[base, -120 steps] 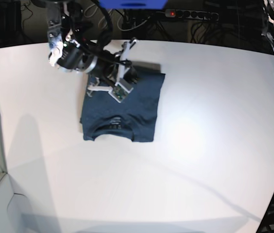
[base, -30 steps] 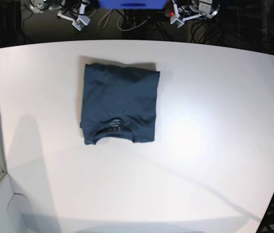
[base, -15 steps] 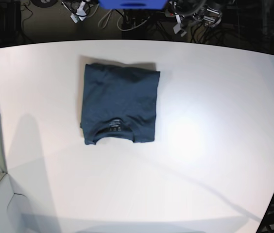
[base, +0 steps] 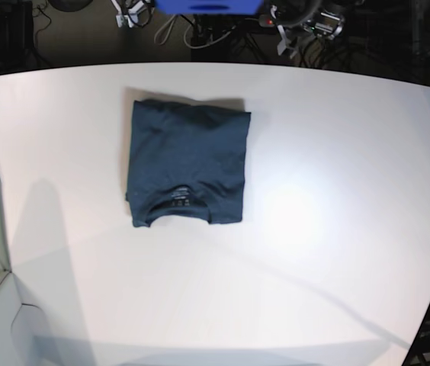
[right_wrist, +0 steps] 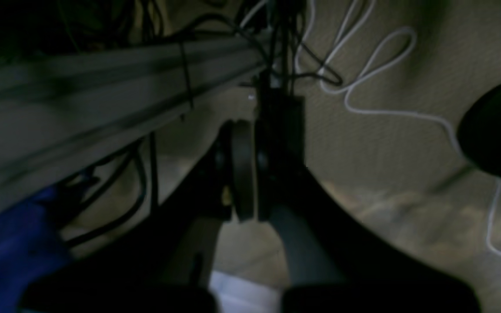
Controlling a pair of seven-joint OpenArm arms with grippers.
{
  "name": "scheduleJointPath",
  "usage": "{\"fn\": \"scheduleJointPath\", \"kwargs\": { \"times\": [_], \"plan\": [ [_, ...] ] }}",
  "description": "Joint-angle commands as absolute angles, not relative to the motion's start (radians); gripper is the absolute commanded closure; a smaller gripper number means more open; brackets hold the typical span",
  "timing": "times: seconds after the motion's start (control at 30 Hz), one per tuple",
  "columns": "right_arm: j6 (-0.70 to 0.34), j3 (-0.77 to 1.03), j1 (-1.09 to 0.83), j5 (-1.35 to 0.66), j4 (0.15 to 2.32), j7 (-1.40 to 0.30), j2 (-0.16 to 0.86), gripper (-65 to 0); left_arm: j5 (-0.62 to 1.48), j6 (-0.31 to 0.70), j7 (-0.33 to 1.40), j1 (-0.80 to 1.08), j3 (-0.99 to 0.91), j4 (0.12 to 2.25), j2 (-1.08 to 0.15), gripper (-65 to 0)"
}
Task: Layout the t-shirt on the table in an organized manner, then fold the t-shirt properly
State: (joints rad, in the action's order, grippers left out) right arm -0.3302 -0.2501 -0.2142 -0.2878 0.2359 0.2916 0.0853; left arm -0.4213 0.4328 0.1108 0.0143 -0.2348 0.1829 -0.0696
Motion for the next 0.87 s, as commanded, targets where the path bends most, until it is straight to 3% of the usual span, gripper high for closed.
{"fn": "scheduleJointPath", "kwargs": {
  "times": [0.0, 0.13, 0.4, 0.83],
  "plan": [
    [-0.283, -0.285, -0.219, -0.288, 0.219, 0.329, 0.084, 0.0, -0.420, 0.401, 0.110, 0.016, -0.234, 0.165, -0.074, -0.1],
    [-0.033, -0.398, -0.217, -0.288, 0.202, 0.378, 0.059, 0.0, -0.420, 0.265, 0.010, 0.015, -0.239, 0.114, -0.056, -0.1],
    [0.206, -0.476, -0.163, -0.289, 0.153, 0.372, 0.058, 0.0, -0.417, 0.179, -0.016, 0.015, -0.291, 0.079, -0.048, -0.1],
    [0.219, -0.478, -0.163, -0.289, 0.147, 0.371, 0.059, 0.0, -0.418, 0.179, -0.016, 0.021, -0.346, 0.071, -0.082, -0.1]
  ]
}}
